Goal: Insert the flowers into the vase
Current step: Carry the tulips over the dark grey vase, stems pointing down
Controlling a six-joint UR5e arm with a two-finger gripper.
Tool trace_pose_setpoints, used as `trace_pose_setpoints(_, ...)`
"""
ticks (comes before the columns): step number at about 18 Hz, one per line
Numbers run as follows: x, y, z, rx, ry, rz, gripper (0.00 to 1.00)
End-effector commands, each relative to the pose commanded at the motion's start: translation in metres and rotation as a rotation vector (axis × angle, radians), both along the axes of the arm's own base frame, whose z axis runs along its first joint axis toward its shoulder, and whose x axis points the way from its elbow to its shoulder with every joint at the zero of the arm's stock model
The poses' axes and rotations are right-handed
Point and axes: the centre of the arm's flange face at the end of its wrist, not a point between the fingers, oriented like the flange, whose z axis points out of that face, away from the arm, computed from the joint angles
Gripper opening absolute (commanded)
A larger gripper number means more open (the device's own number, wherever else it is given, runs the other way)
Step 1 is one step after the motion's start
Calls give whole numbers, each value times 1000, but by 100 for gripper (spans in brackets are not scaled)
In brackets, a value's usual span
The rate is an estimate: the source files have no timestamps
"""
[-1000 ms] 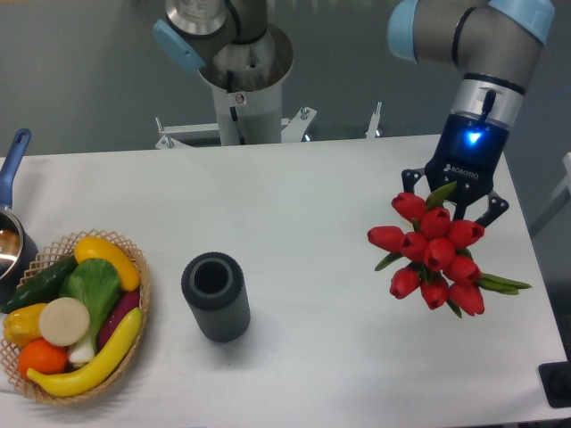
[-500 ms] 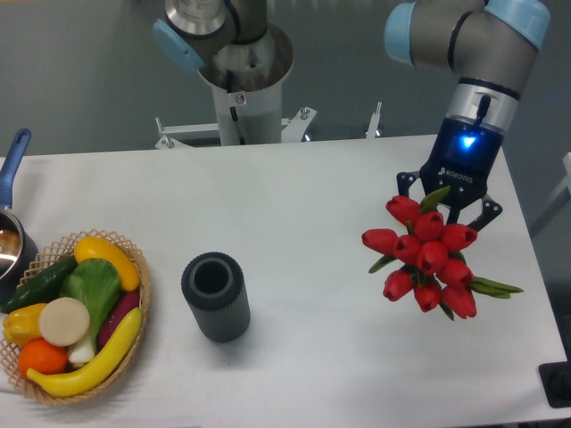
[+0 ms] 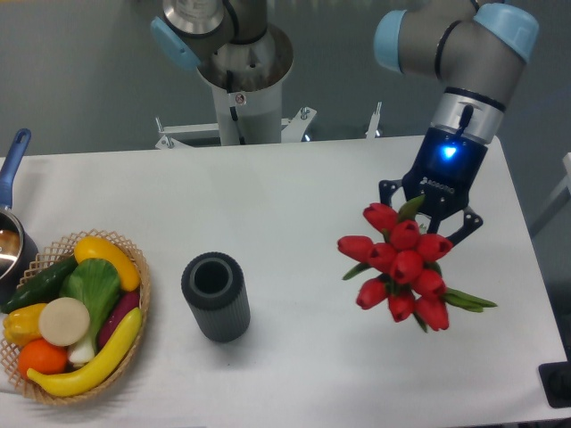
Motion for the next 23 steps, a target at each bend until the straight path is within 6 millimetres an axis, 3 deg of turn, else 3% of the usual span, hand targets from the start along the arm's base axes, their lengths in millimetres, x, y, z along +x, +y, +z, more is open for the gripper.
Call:
trace_pose_setpoints(6,36,20,1,189,-104,-133,33)
trace_pose_setpoints(12,88,24,-5,270,-121,-221,33)
trace_pose_setpoints(20,117,26,25,434,-134,-315,33)
trace_pose_setpoints(23,127,41,20,451,-92,-361,33)
